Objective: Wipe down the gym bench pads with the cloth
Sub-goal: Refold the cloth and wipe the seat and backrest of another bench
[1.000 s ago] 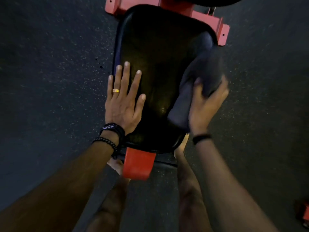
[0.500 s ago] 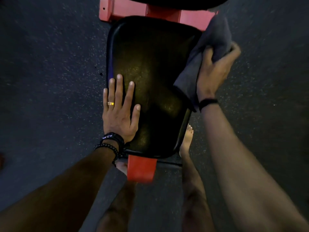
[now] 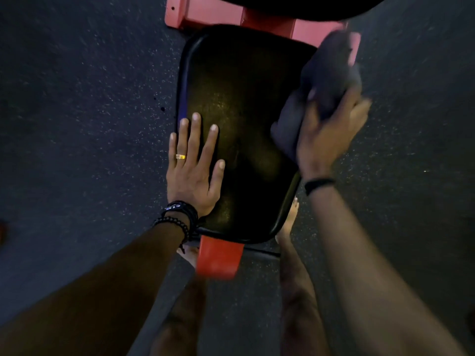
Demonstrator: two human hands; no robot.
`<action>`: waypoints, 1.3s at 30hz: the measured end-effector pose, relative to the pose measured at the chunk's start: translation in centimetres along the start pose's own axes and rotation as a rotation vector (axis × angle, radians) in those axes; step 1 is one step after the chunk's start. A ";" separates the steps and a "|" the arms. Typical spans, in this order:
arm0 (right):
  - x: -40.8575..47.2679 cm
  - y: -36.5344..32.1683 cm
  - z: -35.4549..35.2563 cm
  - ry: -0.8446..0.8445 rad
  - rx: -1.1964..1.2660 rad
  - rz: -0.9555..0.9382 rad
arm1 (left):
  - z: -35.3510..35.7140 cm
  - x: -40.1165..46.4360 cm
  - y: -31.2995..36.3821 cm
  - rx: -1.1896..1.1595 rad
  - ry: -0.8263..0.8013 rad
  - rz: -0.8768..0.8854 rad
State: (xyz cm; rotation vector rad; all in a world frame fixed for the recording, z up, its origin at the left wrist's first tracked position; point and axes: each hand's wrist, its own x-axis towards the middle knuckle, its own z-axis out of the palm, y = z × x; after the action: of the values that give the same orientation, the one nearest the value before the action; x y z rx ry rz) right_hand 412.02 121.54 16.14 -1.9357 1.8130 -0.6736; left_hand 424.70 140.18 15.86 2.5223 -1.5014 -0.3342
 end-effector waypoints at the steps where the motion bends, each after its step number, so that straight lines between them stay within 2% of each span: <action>1: -3.6 0.8 -1.6 -0.086 -0.040 -0.083 | -0.1 -0.2 -0.1 0.003 -0.004 0.000; 3: -11.7 2.9 -5.3 -0.279 -0.082 -0.174 | -0.2 0.0 0.0 0.004 -0.012 0.009; 4: -15.1 3.8 -6.8 -0.352 -0.063 -0.146 | -0.2 0.2 0.0 0.002 -0.014 0.009; 6: -18.1 4.8 -8.0 -0.390 -0.041 -0.060 | -0.2 0.3 -0.1 0.000 -0.019 0.006; 9: -12.5 2.9 -5.4 -0.257 0.017 -0.059 | -0.2 0.2 0.0 0.003 -0.018 0.010; 13: 0.3 -2.6 0.0 0.009 -0.262 -0.041 | -0.1 0.6 -0.1 -0.015 -0.015 0.018; 16: 2.6 -5.4 1.9 0.027 -0.376 -0.003 | -0.1 0.2 -0.2 -0.091 0.032 0.013; 18: 0.9 -6.6 2.1 -0.026 -0.453 -0.050 | -0.3 0.0 -0.2 -0.212 0.138 -0.025; 20: -3.3 -7.9 1.9 -0.163 -0.473 -0.263 | -0.8 -0.2 0.0 -0.360 0.330 -0.142; 22: -10.0 -8.3 1.2 -0.386 -0.408 -0.610 | -1.7 -1.0 -0.1 -0.515 0.503 -0.316; 24: -15.1 -6.9 -0.9 -0.614 -0.347 -0.959 | -2.4 -3.1 -0.5 -0.579 0.547 -0.392; 26: -13.2 -4.2 -2.0 -0.693 -0.320 -1.176 | -2.9 -6.0 -1.5 -0.574 0.496 -0.385; 27: -11.0 -3.2 -2.2 -0.648 -0.387 -1.157 | -3.0 -7.4 -2.2 -0.569 0.463 -0.380; 28: -8.7 -2.6 -2.2 -0.551 -0.457 -0.983 | -3.0 -8.3 -2.9 -0.560 0.435 -0.382; 30: -7.1 -3.0 -2.0 -0.308 -0.503 -0.325 | -2.7 -9.5 -4.0 -0.546 0.387 -0.414; 31: -8.6 -4.1 -1.8 -0.256 -0.529 -0.128 | -2.5 -9.8 -4.1 -0.544 0.371 -0.437; 32: -10.9 -4.9 -1.8 -0.277 -0.577 -0.146 | -2.3 -10.1 -3.9 -0.553 0.356 -0.457; 34: -15.5 -4.7 -2.8 -0.519 -0.564 -0.627 | -2.4 -10.3 -3.6 -0.590 0.316 -0.477; 36: -14.0 -2.3 -4.4 -0.778 -0.482 -1.117 | -3.2 -11.1 -4.0 -0.618 0.258 -0.478; 37: -11.9 -1.1 -5.0 -0.790 -0.480 -1.218 | -3.8 -11.7 -4.5 -0.621 0.227 -0.474; 38: -10.3 0.0 -5.6 -0.753 -0.502 -1.184 | -4.5 -12.5 -5.0 -0.624 0.194 -0.476; 39: -9.5 0.6 -6.2 -0.654 -0.535 -1.040 | -5.4 -13.4 -5.6 -0.632 0.155 -0.486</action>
State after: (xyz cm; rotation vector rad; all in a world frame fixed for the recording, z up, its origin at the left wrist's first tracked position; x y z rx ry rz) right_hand 407.39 131.21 20.07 -2.9516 0.5228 0.2559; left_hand 424.74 154.88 20.76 2.2705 -0.5727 -0.5594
